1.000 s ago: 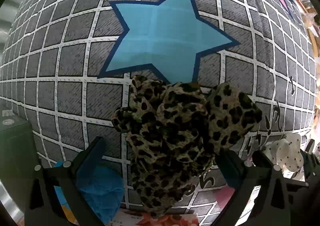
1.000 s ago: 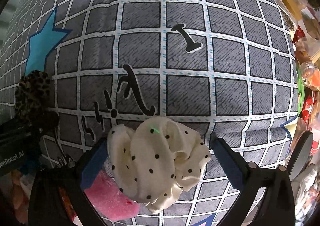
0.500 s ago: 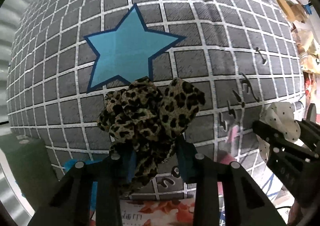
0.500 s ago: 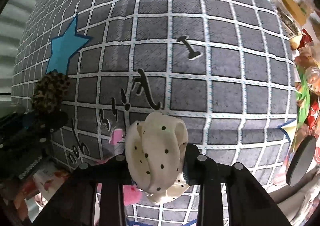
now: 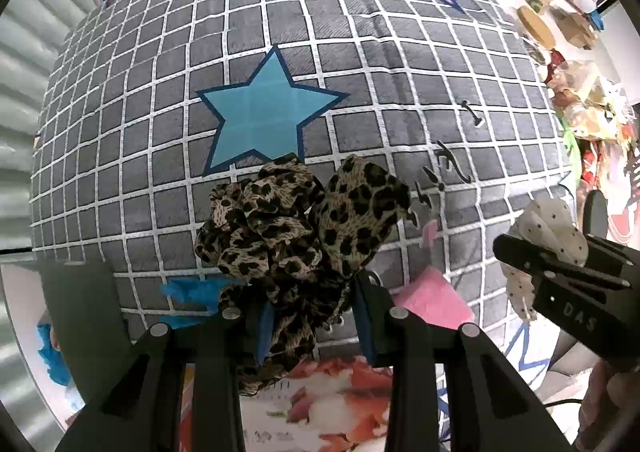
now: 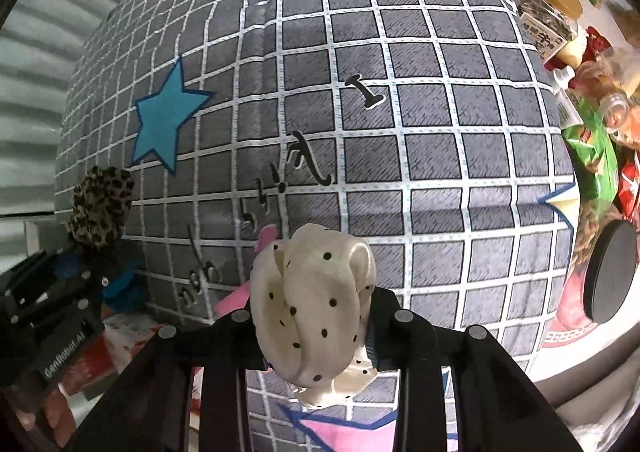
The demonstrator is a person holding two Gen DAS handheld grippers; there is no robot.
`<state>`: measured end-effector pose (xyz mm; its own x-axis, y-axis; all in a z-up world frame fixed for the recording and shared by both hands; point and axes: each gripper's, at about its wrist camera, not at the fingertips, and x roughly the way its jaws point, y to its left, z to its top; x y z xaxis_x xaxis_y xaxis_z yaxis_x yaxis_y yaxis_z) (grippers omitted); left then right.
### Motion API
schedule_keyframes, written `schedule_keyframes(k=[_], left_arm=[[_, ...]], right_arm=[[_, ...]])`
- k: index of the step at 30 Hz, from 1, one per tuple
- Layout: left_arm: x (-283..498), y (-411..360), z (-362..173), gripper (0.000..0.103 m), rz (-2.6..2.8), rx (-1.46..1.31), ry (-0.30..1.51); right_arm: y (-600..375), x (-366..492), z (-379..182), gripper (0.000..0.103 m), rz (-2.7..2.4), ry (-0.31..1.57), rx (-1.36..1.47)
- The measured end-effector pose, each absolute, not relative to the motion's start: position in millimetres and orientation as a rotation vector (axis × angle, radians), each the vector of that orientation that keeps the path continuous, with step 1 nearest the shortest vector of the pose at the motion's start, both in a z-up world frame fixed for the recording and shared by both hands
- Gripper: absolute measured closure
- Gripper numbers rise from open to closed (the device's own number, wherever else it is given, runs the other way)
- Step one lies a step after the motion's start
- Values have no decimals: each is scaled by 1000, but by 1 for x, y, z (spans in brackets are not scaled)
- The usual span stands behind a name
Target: Organize soft objects
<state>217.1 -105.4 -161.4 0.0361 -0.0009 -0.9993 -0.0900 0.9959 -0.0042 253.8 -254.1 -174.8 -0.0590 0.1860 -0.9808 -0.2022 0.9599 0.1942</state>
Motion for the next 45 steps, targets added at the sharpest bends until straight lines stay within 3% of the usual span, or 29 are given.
schedule_keyframes(k=[10, 22, 45], left_arm=[[176, -104, -122, 66, 29, -81, 1469], [137, -95, -110, 66, -13, -73, 1424], [16, -80, -86, 66, -160, -54, 1408]], right_arm=[[-231, 223, -150, 69, 334, 1559, 8], [-215, 182, -116, 69, 374, 1531, 6], [-173, 63, -102, 69, 426, 1577, -27]])
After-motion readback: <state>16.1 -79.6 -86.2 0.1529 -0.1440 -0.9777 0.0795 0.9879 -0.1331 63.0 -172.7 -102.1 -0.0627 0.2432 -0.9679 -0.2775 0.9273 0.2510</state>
